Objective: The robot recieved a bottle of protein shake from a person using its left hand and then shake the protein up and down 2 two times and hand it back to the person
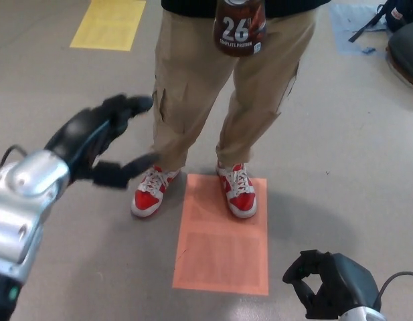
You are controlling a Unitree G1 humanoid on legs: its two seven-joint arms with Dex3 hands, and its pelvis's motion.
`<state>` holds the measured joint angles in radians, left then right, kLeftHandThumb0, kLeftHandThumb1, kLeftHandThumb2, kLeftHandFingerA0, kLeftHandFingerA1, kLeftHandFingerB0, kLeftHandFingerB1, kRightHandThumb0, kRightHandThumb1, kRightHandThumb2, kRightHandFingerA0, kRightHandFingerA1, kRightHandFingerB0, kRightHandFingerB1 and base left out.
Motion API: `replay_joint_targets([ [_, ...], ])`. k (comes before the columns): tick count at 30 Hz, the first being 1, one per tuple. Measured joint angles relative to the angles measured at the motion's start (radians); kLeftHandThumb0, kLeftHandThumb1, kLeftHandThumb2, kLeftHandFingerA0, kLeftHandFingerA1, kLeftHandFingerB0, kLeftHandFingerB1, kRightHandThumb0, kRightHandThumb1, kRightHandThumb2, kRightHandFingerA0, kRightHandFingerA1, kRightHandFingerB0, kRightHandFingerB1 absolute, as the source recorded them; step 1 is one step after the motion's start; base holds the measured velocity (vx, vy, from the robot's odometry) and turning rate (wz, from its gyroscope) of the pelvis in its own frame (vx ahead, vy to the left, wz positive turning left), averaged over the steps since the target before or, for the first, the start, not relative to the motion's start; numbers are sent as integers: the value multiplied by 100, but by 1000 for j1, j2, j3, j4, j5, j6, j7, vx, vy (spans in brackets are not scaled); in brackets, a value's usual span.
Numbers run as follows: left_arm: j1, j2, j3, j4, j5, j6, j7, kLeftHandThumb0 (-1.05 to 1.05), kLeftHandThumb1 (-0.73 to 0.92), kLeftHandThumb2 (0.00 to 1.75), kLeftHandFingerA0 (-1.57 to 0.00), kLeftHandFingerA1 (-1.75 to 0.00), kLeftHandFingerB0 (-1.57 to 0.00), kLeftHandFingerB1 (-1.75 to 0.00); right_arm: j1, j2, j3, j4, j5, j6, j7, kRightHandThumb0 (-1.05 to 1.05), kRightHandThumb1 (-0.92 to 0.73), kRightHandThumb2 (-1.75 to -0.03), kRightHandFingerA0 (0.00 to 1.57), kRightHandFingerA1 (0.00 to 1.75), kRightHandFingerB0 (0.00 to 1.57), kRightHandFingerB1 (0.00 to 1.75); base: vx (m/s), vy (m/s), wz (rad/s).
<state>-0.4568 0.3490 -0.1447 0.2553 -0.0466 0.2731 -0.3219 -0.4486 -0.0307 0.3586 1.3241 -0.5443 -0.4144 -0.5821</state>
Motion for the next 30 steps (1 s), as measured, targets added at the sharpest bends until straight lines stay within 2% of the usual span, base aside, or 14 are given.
replay_joint_targets([
  [1, 15, 3, 0, 10, 5, -13, 7, -49, 53, 56, -49, -38, -24, -30, -2, 0, 0, 0, 0, 0, 0, -48, -54, -116, 105, 109, 92, 86, 0, 0, 0],
  [3, 45, 10, -3, 44, 18, -44, 28, -48, 54, 56, -50, -39, -24, -30, -9, 0, -1, 0, 0, 0, 1, -49, -54, -114, 100, 105, 91, 83, 0, 0, 0],
  [7, 87, 19, -21, 138, 47, -101, 77, -46, 52, 56, -55, -41, -23, -30, -26, 0, -4, 0, 0, 0, 1, -45, -53, -113, 102, 100, 95, 76, 0, 0, 0],
  [11, 119, 24, -54, 255, 84, -158, 140, -45, 52, 56, -56, -41, -22, -30, -36, 0, -9, 0, 0, 0, 1, -45, -54, -116, 102, 105, 91, 84, 0, 0, 0],
  [14, 134, 26, -85, 343, 115, -199, 190, -46, 54, 57, -54, -40, -20, -29, -39, 0, -14, 0, 0, 0, 2, -44, -53, -115, 100, 101, 90, 82, 0, 0, 0],
  [15, 138, 26, -95, 370, 124, -212, 206, -56, 47, 72, -45, -48, -14, -37, -40, 0, -15, 0, 0, 0, 2, -43, -52, -113, 100, 102, 95, 72, 0, 0, 0],
  [16, 141, 27, -110, 410, 137, -232, 229, -56, 47, 72, -45, -48, -14, -37, -43, 0, -16, 0, 0, 0, 3, -43, -52, -113, 100, 102, 95, 72, 0, 0, 0],
  [17, 143, 28, -120, 435, 146, -244, 244, -47, 58, 58, -48, -38, -18, -28, -45, 0, -17, 0, 0, 1, 4, -43, -51, -115, 101, 103, 91, 82, 0, 0, 0],
  [18, 145, 28, -131, 466, 156, -261, 262, -47, 58, 58, -48, -38, -18, -28, -47, 0, -19, 0, 1, 1, 5, -43, -51, -115, 101, 103, 91, 82, 0, 0, 0],
  [19, 146, 28, -141, 492, 164, -275, 277, -54, 49, 72, -37, -45, -12, -36, -49, 0, -20, 0, 1, 1, 6, -45, -55, -110, 105, 104, 96, 71, 0, 0, 0],
  [22, 147, 29, -168, 569, 187, -321, 322, -54, 51, 74, -33, -44, -9, -35, -57, 0, -23, 0, 1, 2, 11, -43, -52, -112, 105, 107, 97, 73, 0, 0, 0],
  [23, 147, 29, -174, 584, 193, -332, 332, -56, 53, 75, -34, -44, -10, -35, -59, 0, -23, 0, 1, 2, 12, -45, -53, -114, 108, 109, 91, 83, 0, 0, 0],
  [27, 138, 29, -211, 668, 226, -391, 383, -59, 56, 80, -30, -44, -7, -32, -74, -1, -26, 0, 2, 4, 18, -47, -53, -115, 107, 108, 92, 83, 0, 0, 0],
  [30, 118, 31, -248, 727, 259, -432, 423, -60, 57, 80, -35, -45, -9, -37, -87, -2, -29, 1, 2, 7, 21, -45, -52, -116, 104, 109, 92, 84, 0, 0, 0],
])
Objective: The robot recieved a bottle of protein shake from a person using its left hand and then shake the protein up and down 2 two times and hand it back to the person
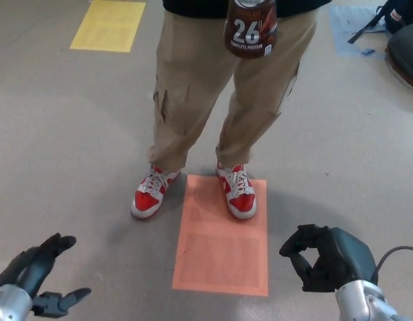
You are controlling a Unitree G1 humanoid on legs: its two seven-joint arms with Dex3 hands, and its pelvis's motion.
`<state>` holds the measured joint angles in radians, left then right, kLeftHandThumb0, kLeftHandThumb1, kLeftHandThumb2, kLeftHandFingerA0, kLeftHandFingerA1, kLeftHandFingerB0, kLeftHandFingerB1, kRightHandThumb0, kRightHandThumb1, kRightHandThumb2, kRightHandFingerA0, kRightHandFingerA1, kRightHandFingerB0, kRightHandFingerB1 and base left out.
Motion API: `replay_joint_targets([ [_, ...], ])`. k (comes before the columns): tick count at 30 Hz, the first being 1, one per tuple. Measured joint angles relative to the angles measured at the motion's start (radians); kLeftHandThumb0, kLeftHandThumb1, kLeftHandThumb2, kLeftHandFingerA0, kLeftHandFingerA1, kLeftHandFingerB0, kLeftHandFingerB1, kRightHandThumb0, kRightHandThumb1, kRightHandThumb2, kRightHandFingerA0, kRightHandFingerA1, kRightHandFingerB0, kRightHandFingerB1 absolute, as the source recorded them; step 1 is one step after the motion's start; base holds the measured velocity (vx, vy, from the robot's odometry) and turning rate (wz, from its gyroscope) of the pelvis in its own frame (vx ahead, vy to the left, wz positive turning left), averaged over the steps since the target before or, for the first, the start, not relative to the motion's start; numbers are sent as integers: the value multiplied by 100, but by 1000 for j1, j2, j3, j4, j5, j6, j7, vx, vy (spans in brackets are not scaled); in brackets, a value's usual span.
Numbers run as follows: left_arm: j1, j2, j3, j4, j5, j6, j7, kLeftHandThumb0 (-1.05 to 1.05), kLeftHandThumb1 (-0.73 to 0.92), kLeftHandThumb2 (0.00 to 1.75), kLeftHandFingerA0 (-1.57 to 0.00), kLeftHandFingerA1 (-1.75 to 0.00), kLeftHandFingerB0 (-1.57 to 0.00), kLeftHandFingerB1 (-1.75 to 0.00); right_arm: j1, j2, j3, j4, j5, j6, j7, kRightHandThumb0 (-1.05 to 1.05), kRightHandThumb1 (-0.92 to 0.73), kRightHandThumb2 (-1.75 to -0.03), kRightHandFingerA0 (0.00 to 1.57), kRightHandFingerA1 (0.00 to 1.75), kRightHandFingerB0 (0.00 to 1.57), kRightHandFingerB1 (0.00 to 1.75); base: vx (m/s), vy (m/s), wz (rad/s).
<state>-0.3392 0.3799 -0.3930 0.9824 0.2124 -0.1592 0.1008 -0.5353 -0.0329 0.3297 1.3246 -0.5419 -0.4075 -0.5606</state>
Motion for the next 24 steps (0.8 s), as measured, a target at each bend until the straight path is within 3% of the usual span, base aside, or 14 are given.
replay_joint_targets([
  [2, -18, 1, -29, 37, 28, -30, 35, -60, 57, 82, -32, -45, -7, -34, -12, 0, -4, 0, 1, 4, 5, -44, -53, -116, 103, 109, 91, 84, 0, 0, 0],
  [3, -32, 2, -47, 60, 47, -50, 57, -59, 56, 80, -32, -45, -7, -35, -19, 0, -8, 0, 2, 6, 8, -45, -54, -114, 99, 115, 94, 76, 0, 0, 0],
  [4, -42, 3, -59, 78, 60, -68, 74, -59, 55, 77, -35, -45, -8, -35, -24, 0, -11, 0, 3, 9, 11, -45, -53, -117, 103, 111, 90, 84, 0, 0, 0],
  [8, -67, 1, -58, 132, 85, -134, 125, -50, 50, 71, -35, -44, -8, -33, -43, 0, -18, 0, 3, 17, 18, -45, -54, -117, 107, 113, 89, 84, 0, 0, 0],
  [10, -71, -6, -33, 149, 82, -163, 137, -37, 54, 60, -34, -37, -6, -19, -50, -1, -20, 0, 3, 21, 18, -43, -50, -117, 106, 113, 90, 82, 0, 0, 0],
  [14, -77, -33, 49, 191, 70, -237, 152, -46, 46, 69, -31, -44, -7, -25, -63, -1, -32, 1, 6, 34, 20, -42, -49, -116, 107, 109, 90, 82, 0, 0, 0],
  [17, -84, -35, 71, 219, 75, -286, 167, -51, 50, 72, -30, -44, -7, -25, -68, -1, -42, 1, 12, 49, 26, -43, -49, -116, 108, 113, 90, 82, 0, 0, 0],
  [18, -86, -35, 70, 223, 79, -293, 170, -47, 62, 61, -34, -36, -8, -21, -68, -1, -44, 1, 14, 51, 27, -43, -49, -117, 104, 125, 95, 75, 0, 0, 0],
  [20, -95, -31, 52, 234, 99, -311, 187, -50, 66, 59, -34, -34, -6, -25, -68, -1, -46, 1, 15, 57, 29, -43, -49, -118, 105, 124, 96, 75, 0, 0, 0],
  [21, -100, -29, 39, 238, 112, -316, 196, -51, 66, 62, -33, -35, -10, -22, -68, -1, -45, 1, 16, 59, 29, -44, -49, -115, 106, 113, 92, 82, 0, 0, 0],
  [22, -103, -27, 32, 240, 119, -319, 200, -58, 57, 82, -26, -44, -6, -31, -68, -1, -45, 1, 16, 60, 29, -44, -49, -115, 105, 112, 92, 82, 0, 0, 0],
  [24, -114, -24, 2, 245, 148, -321, 219, -57, 59, 81, -29, -43, -9, -36, -68, -1, -46, 1, 18, 65, 29, -43, -48, -114, 106, 112, 92, 82, 0, 0, 0],
])
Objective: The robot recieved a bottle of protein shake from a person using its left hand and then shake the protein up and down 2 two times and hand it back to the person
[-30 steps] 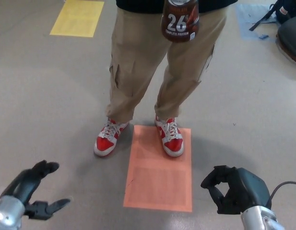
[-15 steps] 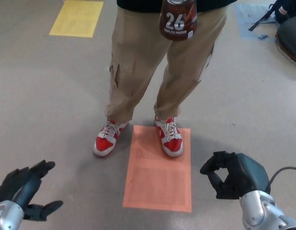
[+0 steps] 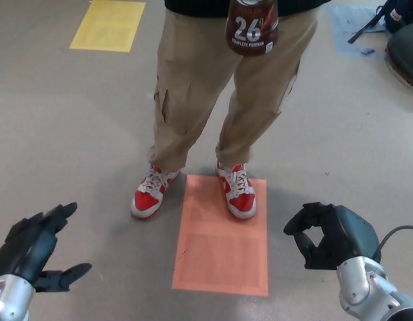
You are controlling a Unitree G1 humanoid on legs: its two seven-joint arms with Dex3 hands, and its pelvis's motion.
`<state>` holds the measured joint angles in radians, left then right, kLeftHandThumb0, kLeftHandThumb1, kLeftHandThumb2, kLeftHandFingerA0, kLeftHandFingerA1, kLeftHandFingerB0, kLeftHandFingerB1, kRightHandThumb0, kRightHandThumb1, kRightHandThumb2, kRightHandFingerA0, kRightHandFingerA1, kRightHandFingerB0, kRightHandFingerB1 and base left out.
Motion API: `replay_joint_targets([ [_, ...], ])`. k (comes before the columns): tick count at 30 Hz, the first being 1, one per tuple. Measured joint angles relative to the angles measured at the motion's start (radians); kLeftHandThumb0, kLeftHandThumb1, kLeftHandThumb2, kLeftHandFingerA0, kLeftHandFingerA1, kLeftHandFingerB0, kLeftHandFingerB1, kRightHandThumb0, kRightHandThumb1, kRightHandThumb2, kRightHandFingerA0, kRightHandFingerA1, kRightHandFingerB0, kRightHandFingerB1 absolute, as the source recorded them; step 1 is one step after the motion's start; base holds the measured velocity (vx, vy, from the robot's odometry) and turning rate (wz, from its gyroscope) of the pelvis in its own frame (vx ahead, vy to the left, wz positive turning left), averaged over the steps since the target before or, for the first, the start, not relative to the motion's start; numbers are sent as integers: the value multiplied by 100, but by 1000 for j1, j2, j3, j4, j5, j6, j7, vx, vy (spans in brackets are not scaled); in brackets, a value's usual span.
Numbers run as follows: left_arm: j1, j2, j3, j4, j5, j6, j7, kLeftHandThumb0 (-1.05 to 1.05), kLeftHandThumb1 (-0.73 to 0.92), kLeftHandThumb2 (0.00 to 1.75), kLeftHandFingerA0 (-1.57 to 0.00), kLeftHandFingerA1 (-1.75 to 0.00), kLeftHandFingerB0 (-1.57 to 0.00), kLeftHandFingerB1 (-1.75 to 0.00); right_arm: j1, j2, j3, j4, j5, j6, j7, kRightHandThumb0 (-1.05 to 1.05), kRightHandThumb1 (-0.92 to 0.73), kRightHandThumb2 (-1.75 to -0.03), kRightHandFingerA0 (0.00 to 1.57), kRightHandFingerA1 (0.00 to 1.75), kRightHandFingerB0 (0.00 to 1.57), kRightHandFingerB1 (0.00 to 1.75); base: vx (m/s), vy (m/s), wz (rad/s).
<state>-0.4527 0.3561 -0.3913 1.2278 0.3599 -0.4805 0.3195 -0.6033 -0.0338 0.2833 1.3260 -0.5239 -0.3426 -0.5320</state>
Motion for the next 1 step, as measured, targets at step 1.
replay_joint_targets([
  [1, -2, 1, -7, 1, 8, 0, 5, -57, 59, 81, -29, -43, -9, -36, 0, 0, 0, 0, 1, 1, 0, -43, -48, -114, 106, 112, 92, 82, 0, 0, 0],
])
